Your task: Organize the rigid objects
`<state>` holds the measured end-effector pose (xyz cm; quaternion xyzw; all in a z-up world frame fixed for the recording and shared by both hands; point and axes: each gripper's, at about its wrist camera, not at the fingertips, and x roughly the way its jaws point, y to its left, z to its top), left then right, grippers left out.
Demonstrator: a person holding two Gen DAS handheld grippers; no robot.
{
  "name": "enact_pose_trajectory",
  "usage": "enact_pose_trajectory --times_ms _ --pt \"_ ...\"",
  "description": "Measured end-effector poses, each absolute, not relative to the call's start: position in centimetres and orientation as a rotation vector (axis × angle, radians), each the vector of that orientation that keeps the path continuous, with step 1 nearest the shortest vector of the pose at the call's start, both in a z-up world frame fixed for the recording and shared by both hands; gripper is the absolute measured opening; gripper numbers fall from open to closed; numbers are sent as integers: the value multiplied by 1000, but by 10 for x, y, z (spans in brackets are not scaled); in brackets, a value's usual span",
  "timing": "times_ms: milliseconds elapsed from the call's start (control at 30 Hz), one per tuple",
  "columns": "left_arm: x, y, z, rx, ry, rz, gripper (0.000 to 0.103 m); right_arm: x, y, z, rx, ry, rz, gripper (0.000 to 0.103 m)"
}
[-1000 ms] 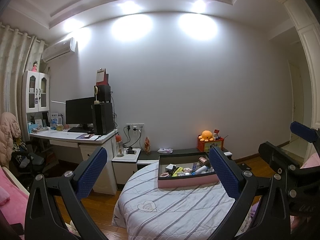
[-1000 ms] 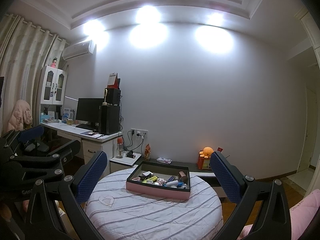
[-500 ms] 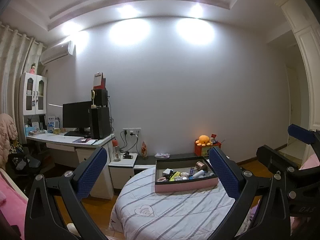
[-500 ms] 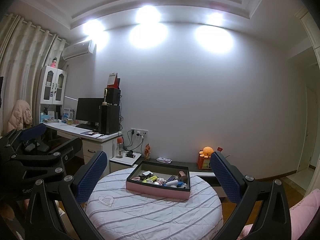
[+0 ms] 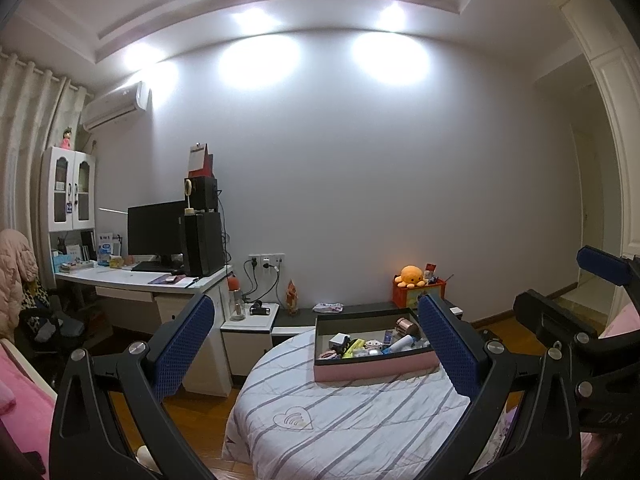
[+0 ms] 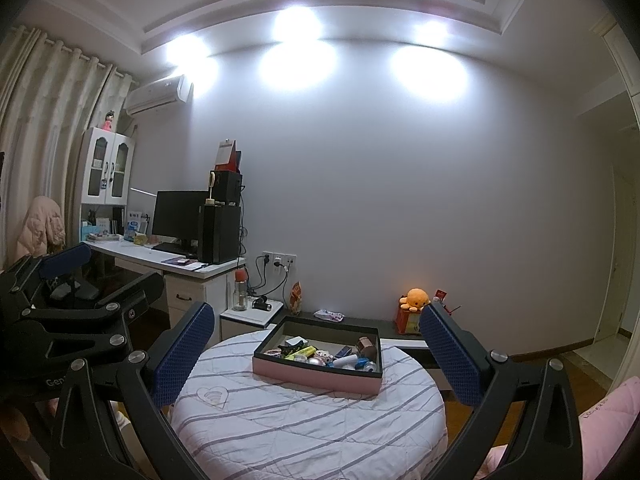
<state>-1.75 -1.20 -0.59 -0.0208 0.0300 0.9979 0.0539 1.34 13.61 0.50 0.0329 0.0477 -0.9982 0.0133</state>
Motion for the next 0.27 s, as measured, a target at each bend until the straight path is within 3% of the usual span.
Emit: enact_pose_trajectory --times_ms 267 --pt "-20 -11 -8 -78 99 3036 103 13 136 2 111 147 -3111 103"
